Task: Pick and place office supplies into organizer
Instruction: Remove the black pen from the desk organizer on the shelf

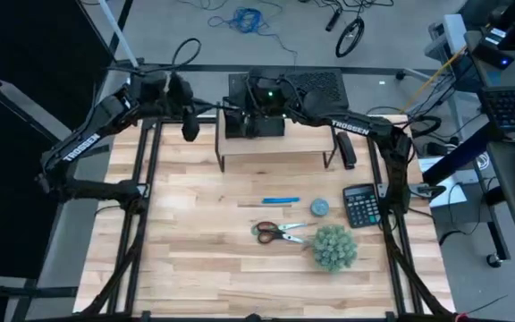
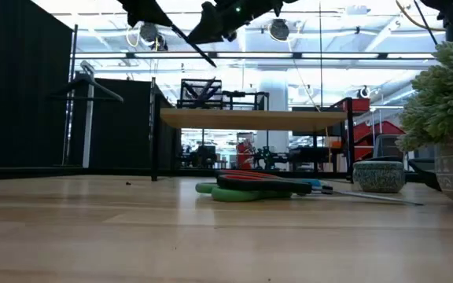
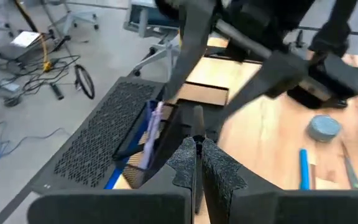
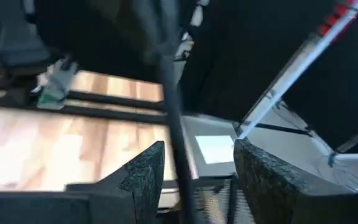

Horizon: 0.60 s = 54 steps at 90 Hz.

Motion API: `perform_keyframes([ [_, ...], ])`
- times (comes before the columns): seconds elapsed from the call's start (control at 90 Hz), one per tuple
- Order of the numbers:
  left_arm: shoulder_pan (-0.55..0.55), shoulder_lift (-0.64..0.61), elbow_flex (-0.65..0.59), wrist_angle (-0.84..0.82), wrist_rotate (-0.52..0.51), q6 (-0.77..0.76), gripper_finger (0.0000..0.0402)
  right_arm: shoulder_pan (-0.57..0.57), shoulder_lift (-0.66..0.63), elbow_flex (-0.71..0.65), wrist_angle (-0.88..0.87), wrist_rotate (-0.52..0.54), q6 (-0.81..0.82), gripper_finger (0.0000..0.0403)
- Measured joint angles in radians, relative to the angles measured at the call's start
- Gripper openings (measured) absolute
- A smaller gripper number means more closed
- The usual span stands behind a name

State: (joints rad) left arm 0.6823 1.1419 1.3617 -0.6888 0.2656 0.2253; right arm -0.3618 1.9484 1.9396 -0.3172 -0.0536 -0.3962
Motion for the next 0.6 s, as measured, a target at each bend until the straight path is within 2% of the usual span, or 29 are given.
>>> perform_keyframes([
  [0.156, -0.012, -0.002, 0.000, -0.005, 0.000, 0.000, 0.0000, 0.024, 0.000, 0.000, -0.009, 0.000, -0.013, 0.0175],
  [0.378, -0.030, -0.021, 0.000, -0.004, 0.000, -0.002, 0.0000, 0.028, 0.000, 0.000, -0.029, 0.005, -0.016, 0.0143],
  [0.478, -0.030, -0.030, 0.000, -0.007, 0.000, -0.002, 0.0000, 0.028, 0.000, 0.000, -0.031, 0.006, -0.020, 0.0109],
  [0.6, -0.029, -0.033, 0.001, -0.009, 0.000, -0.002, 0.0000, 0.028, 0.000, 0.000, -0.032, 0.008, -0.026, 0.0042],
])
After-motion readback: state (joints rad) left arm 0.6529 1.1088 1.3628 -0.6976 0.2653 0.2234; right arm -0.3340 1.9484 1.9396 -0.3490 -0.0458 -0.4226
